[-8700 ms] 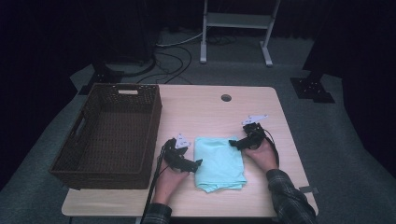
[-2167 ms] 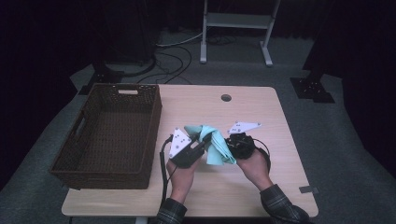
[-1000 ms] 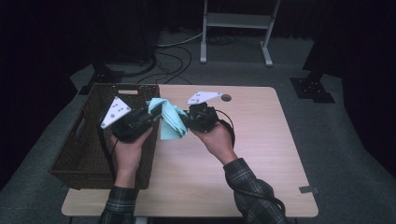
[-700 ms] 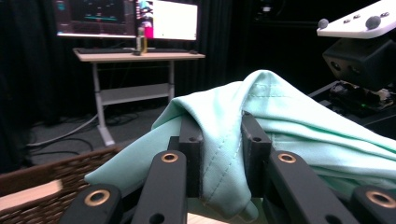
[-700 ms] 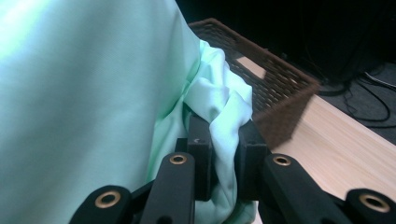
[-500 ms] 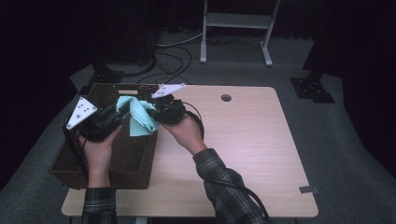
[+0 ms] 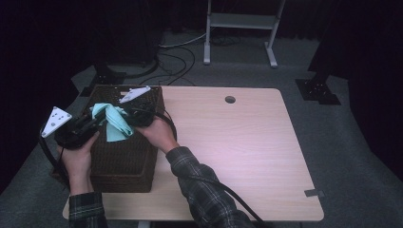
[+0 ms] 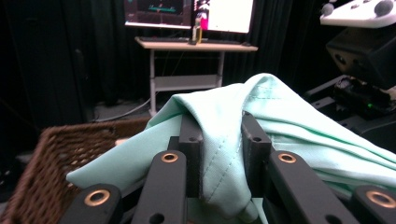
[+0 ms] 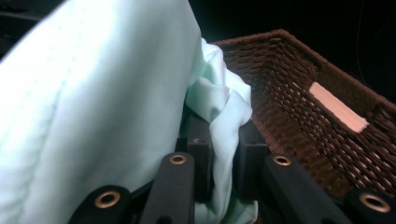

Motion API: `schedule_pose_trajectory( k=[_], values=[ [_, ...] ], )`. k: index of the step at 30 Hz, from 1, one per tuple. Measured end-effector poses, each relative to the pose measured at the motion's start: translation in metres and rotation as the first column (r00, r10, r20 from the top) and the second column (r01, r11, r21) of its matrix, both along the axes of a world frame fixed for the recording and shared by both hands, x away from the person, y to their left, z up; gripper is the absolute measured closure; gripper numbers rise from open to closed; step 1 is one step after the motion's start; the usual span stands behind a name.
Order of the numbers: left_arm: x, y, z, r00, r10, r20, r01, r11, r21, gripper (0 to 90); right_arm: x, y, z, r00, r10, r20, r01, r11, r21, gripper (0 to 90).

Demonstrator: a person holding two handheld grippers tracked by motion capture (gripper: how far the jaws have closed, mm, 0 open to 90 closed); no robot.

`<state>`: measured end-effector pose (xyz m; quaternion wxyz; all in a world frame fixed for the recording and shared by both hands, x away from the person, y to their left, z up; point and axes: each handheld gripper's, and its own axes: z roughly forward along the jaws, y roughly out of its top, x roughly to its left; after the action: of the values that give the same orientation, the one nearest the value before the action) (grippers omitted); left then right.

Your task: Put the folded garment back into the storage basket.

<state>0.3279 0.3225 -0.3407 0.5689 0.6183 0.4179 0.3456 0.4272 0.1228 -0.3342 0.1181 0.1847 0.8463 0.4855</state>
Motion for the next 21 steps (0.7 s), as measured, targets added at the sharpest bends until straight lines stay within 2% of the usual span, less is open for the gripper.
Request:
schedule_pose_trajectory(
  k=[2,5,8,18,21],
  values=[
    [0.0,0.003,-0.002,0.9999,0.01,-0.01,-0.009,0.9999,0.007,75.6,0.002,0.005,-0.003,1.0,0.008,0.005,-0.008,1.0,0.0,79.6],
    [0.001,0.006,-0.008,0.9992,0.02,-0.035,-0.018,0.9989,0.044,75.6,0.005,0.01,-0.009,0.9999,0.009,-0.008,-0.009,1.0,0.006,79.6],
    [0.003,0.007,-0.013,0.9977,0.028,-0.061,-0.026,0.9987,0.044,75.6,0.008,0.012,-0.017,0.9999,0.014,-0.007,-0.014,1.0,-0.002,79.5],
    [0.003,0.011,-0.019,0.9938,0.053,-0.098,-0.046,0.9963,0.073,75.4,0.012,0.017,-0.036,0.9994,0.011,-0.033,-0.012,1.0,-0.007,79.5],
    [0.003,0.01,-0.019,0.9938,0.053,-0.098,-0.046,0.996,0.076,75.4,0.012,0.015,-0.037,0.9993,0.01,-0.035,-0.009,1.0,0.012,79.5]
  ],
)
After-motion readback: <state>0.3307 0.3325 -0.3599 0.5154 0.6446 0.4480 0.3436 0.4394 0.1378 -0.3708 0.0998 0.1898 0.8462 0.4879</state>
